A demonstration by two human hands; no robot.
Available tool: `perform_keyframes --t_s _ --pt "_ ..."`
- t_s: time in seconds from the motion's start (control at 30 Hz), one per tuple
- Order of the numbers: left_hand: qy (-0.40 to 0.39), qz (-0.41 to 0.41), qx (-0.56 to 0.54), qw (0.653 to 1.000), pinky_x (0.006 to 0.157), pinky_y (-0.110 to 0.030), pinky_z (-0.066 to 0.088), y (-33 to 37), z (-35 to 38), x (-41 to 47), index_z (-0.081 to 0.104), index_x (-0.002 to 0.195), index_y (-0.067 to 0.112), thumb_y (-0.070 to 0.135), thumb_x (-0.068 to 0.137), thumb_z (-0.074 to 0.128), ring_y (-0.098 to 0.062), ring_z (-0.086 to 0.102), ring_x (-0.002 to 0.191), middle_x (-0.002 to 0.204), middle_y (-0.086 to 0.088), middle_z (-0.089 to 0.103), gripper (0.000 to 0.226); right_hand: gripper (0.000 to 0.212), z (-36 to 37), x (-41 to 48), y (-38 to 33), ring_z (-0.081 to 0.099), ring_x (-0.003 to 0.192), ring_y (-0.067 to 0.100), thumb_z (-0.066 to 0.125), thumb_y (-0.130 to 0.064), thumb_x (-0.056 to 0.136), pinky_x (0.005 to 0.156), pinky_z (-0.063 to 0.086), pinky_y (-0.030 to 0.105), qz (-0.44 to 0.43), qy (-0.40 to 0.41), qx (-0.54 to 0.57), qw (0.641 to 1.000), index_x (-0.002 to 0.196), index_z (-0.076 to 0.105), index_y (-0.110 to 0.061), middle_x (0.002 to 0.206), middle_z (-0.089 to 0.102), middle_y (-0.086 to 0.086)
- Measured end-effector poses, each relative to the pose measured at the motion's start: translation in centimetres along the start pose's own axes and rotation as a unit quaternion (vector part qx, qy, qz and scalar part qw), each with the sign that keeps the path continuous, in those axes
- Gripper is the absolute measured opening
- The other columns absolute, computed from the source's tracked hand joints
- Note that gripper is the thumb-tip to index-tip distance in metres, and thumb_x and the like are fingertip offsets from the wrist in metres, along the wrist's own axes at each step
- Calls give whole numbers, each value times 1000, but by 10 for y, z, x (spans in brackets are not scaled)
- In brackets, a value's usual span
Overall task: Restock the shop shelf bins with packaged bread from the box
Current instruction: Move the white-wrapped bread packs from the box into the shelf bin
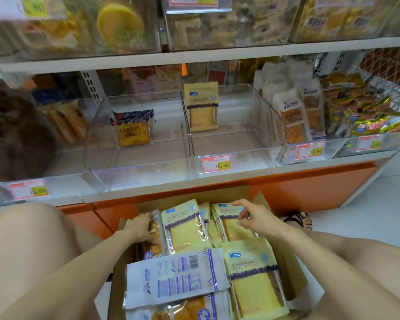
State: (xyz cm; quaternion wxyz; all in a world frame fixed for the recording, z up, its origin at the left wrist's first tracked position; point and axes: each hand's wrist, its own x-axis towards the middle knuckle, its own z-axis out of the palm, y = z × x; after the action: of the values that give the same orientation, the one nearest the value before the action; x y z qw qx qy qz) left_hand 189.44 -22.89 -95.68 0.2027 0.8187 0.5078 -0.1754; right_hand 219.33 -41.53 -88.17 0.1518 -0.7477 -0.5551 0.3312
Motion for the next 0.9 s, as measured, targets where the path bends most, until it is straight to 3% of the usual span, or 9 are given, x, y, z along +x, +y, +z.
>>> perform_keyframes --t_s 0.1,0.27,0.4,0.47,0.6,0.7,0.77,0.83,0.9 --pt "26 -9 -35 999 100 -36 42 1 0 0 39 134 18 40 73 75 -23 45 122 135 -6 45 74 47 6 8 -10 53 108 12 58 -25 93 85 45 27 -14 -17 -12 1000 136 39 -34 106 61 -8" --pt "271 -58 17 961 67 -37 47 4 -4 -9 52 111 6 12 90 52 -31 60 92 109 -13 59 22 47 14 22 -34 55 97 11 57 -22 93 90 44 28 -38 -27 -9 999 136 41 -31 107 62 -6" --pt "260 -11 72 963 39 -26 39 -8 8 -5 63 82 5 1 65 79 -30 59 48 73 -12 64 24 45 21 31 -50 53 93 10 55 -21 93 92 46 33 -53 -39 -8 998 136 42 -29 105 60 -6" --pt "264 9 74 962 38 -25 42 -10 13 -3 62 80 9 7 64 81 -25 58 47 72 -8 64 25 45 26 34 -55 56 86 11 56 -21 93 86 51 33 -59 -50 -8 997 135 42 -29 104 60 -6" --pt "237 -2 105 966 63 -30 54 -6 11 2 55 105 20 23 92 53 -18 65 78 98 1 65 14 44 34 43 -59 60 83 14 57 -24 93 78 56 36 -51 -62 -4 997 134 43 -32 102 59 -7" --pt "263 39 66 962 42 -27 48 -6 4 -2 65 80 17 17 65 82 -19 62 60 79 -2 66 23 44 39 50 -61 57 87 11 56 -24 93 83 52 33 -52 -69 -21 996 135 43 -31 101 58 -10" --pt "328 88 44 939 40 -28 44 -9 0 -5 66 73 15 12 53 86 -22 60 61 77 -6 63 28 45 42 55 -66 52 84 4 57 -23 93 86 48 29 -59 -76 -30 995 135 43 -30 102 57 -10" --pt "360 120 34 925 52 -31 46 -9 -12 -15 65 79 16 23 68 73 -24 60 72 85 -7 62 16 47 45 60 -74 50 79 1 58 -23 92 84 45 26 -69 -84 -18 994 136 43 -32 104 58 -8" --pt "352 128 -31 927 60 -33 47 -8 -21 -27 59 85 17 38 81 44 -21 60 73 84 -2 63 25 50 49 65 -83 52 82 0 61 -23 91 80 45 20 -84 -97 19 992 135 41 -37 109 58 -7"
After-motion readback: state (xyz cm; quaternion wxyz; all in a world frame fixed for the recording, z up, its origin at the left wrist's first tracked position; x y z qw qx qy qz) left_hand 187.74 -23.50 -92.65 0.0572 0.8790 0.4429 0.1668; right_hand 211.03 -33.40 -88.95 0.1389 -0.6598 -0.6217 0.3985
